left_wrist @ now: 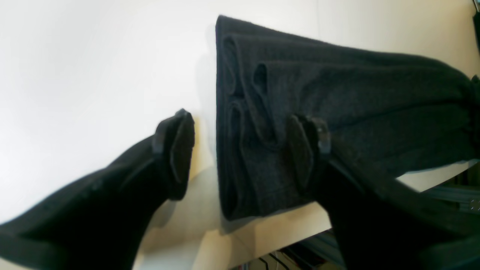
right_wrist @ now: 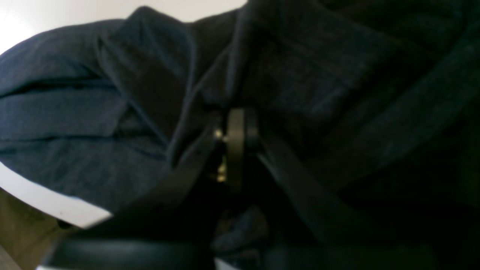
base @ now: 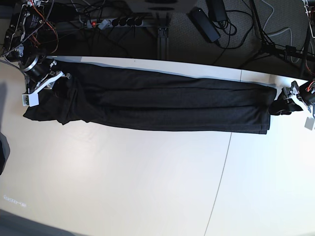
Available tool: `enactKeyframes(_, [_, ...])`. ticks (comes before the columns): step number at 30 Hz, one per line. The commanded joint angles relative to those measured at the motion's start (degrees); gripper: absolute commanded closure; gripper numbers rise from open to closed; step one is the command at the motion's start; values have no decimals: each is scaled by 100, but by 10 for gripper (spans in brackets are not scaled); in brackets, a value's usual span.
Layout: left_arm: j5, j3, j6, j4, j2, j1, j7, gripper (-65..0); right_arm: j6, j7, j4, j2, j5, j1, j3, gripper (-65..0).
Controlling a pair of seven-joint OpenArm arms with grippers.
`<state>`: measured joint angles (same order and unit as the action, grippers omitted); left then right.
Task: Fold the T-shirt properly
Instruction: 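Hold both strip ends and pull them apart to tension the strip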
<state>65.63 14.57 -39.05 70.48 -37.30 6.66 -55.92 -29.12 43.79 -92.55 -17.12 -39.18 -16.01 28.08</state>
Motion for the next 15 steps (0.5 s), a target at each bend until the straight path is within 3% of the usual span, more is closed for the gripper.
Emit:
enactKeyframes(1, [103, 37, -95, 63, -107, -61, 79, -425, -367, -87, -87, -81, -92, 42, 46, 0])
enactKeyframes(15, [-422, 37, -95, 63, 210, -59, 280, -424, -369, -46, -87, -79, -92, 42, 46, 0])
